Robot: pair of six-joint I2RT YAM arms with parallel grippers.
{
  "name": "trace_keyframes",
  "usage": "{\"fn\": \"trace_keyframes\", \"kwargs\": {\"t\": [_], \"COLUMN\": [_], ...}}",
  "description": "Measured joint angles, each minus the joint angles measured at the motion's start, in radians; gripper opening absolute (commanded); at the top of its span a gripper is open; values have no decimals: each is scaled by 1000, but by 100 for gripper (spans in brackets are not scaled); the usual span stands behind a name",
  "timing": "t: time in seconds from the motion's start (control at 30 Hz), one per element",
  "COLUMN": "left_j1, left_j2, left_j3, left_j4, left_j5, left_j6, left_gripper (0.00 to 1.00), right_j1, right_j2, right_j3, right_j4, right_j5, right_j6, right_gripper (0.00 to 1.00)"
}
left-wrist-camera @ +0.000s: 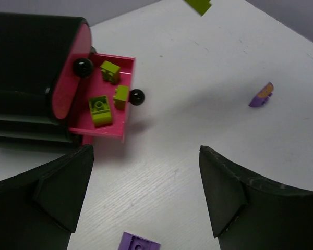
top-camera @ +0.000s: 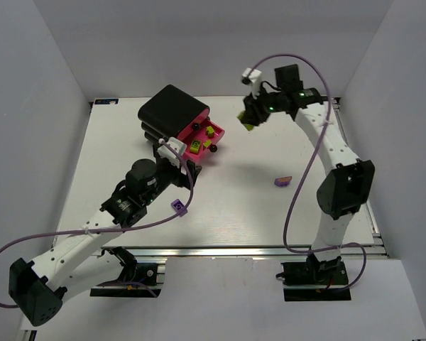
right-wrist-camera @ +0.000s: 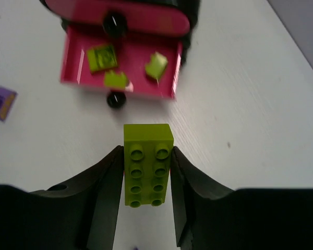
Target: Sort the legos into containers by color
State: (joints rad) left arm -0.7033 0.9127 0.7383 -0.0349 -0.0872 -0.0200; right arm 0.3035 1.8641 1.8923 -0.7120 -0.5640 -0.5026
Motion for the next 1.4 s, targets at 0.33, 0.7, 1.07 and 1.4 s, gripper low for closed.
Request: {"fn": "trace_keyframes", "kwargs": {"t": [0.33,0.7,1.07,1.4], "left_j1": [8,8,8,8], "left_j2": [-97,-96,-101,-106], "left_j3": [-39,-42,-43,-43], "left_j4": [68,71,71,71], "left_j5": [-167,-195,-209,-213], "left_j6": [65,84,87,88], "left_gripper": [92,92,93,93], "right_j1": [170,196,202,202], "right_j2": [235,249,291,303], "right_j3": [122,34,-58,-59], "right_j4": [280,556,647,682], "right_j5": [23,118,116,77], "right_j6": [334,652,843,908], "right_gripper": [0,3,32,59]}}
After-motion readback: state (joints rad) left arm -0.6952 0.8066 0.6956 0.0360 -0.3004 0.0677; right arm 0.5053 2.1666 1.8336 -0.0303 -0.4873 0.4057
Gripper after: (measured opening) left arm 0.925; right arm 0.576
